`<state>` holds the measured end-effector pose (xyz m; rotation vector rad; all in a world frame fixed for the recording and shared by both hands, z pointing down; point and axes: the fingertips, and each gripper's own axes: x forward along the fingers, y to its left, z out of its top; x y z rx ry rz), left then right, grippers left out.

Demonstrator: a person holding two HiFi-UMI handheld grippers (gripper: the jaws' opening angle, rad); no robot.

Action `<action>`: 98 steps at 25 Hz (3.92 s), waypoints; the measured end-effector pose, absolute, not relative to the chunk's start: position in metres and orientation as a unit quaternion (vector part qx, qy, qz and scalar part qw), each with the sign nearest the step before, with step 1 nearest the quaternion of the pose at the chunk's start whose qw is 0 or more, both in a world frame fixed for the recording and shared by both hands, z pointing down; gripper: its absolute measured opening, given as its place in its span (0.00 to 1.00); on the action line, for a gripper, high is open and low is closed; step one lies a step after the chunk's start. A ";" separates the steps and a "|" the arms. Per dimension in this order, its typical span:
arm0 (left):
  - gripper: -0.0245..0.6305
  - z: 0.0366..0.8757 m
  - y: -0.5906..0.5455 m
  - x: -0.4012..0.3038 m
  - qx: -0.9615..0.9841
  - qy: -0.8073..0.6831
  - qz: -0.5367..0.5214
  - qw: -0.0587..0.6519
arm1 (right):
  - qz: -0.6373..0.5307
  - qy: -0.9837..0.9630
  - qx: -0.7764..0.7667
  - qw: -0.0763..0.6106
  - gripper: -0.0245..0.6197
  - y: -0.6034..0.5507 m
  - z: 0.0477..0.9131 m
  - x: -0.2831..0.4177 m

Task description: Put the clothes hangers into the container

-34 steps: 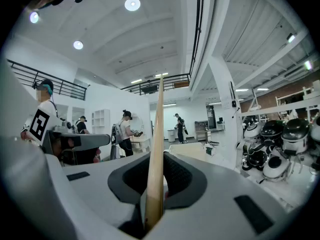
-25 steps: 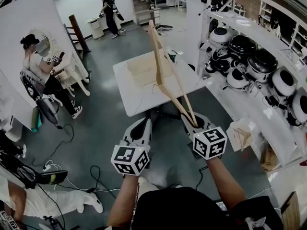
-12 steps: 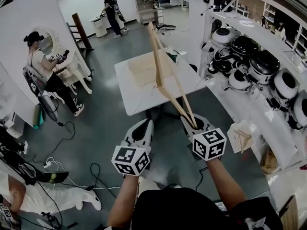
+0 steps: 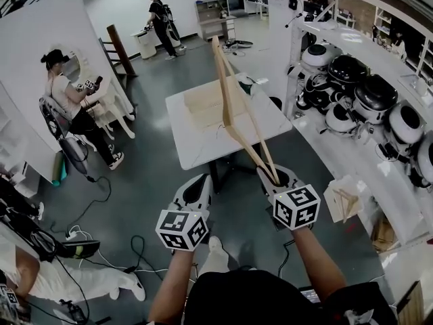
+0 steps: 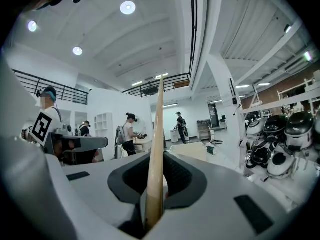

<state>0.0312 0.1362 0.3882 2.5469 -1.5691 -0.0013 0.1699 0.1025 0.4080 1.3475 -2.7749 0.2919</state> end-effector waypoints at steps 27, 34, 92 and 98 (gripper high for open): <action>0.04 0.399 0.028 -0.007 0.850 -0.518 -0.005 0.092 | 0.108 -0.895 0.430 0.043 0.14 0.007 0.424 0.124; 0.04 0.400 -0.006 -0.023 0.853 -0.513 -0.003 0.101 | 0.117 -0.893 0.432 0.047 0.14 -0.024 0.426 0.106; 0.04 0.423 -0.150 -0.132 0.881 -0.454 -0.016 0.131 | 0.121 -0.871 0.471 0.067 0.14 -0.161 0.439 -0.014; 0.04 0.421 -0.164 -0.114 0.885 -0.448 -0.016 0.129 | 0.125 -0.872 0.467 0.073 0.14 -0.174 0.444 -0.005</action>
